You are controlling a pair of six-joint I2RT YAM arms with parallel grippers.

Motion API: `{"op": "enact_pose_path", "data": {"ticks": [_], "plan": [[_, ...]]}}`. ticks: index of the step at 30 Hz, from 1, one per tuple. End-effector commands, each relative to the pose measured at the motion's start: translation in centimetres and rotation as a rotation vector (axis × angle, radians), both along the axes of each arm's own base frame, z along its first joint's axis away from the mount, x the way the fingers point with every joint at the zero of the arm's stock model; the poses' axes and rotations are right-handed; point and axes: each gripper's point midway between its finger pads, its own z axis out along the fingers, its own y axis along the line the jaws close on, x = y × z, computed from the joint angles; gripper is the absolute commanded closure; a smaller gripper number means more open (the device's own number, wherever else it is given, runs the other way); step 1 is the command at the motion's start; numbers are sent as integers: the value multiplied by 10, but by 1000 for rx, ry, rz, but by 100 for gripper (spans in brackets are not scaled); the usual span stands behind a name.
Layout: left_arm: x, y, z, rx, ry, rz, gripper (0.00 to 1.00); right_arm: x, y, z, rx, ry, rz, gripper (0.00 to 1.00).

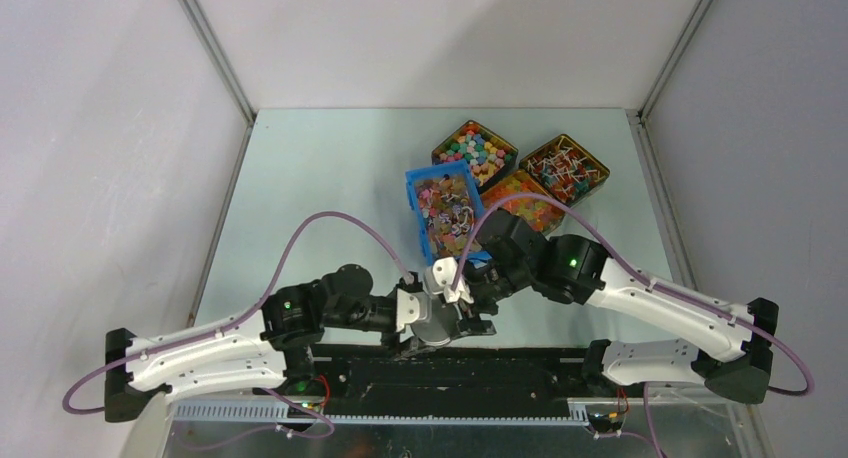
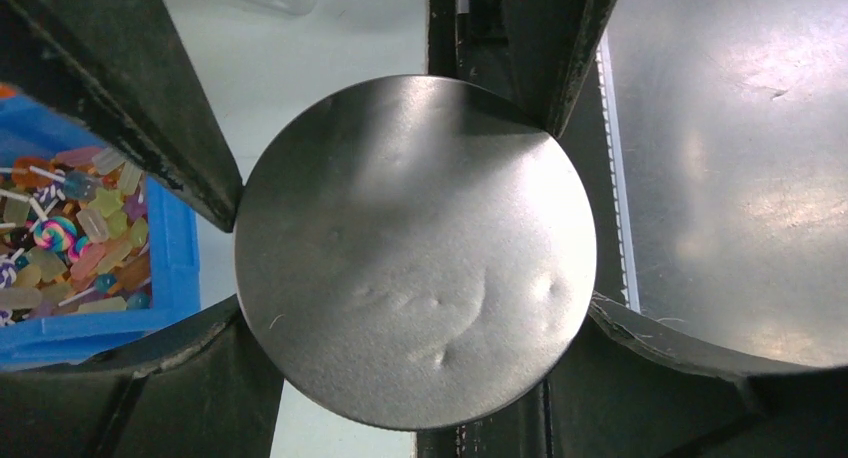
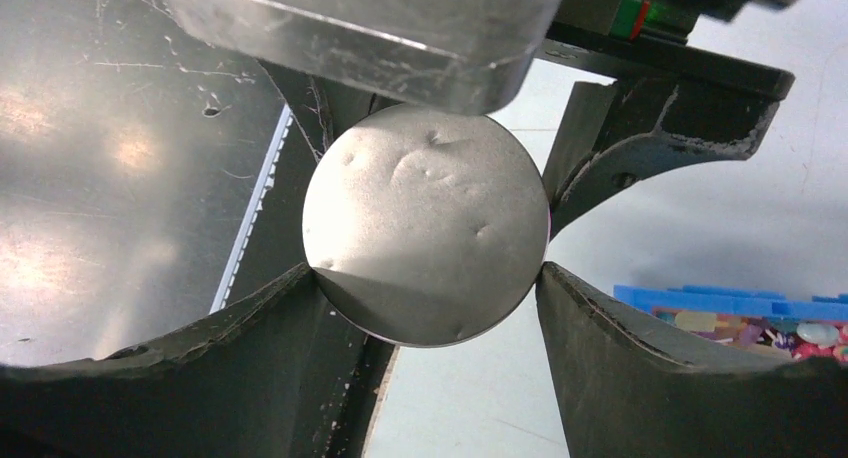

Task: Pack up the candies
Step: Screw the bottle lid onto the packing bottle.

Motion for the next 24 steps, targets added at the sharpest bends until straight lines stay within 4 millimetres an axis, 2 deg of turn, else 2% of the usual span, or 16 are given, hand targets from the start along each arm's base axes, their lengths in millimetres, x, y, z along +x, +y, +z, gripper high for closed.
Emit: {"op": "enact_pose_path", "data": {"ticks": [1,13,24], "plan": [[28,-20,63,-232,-69,132,52,2,15,10,58,-13,-32,21],[44,-25,69,-245,-68,219,52,2,22,12,78,37,-98,21],[55,-29,76,-278,-66,277,53,12,31,6,91,70,-222,22]]}}
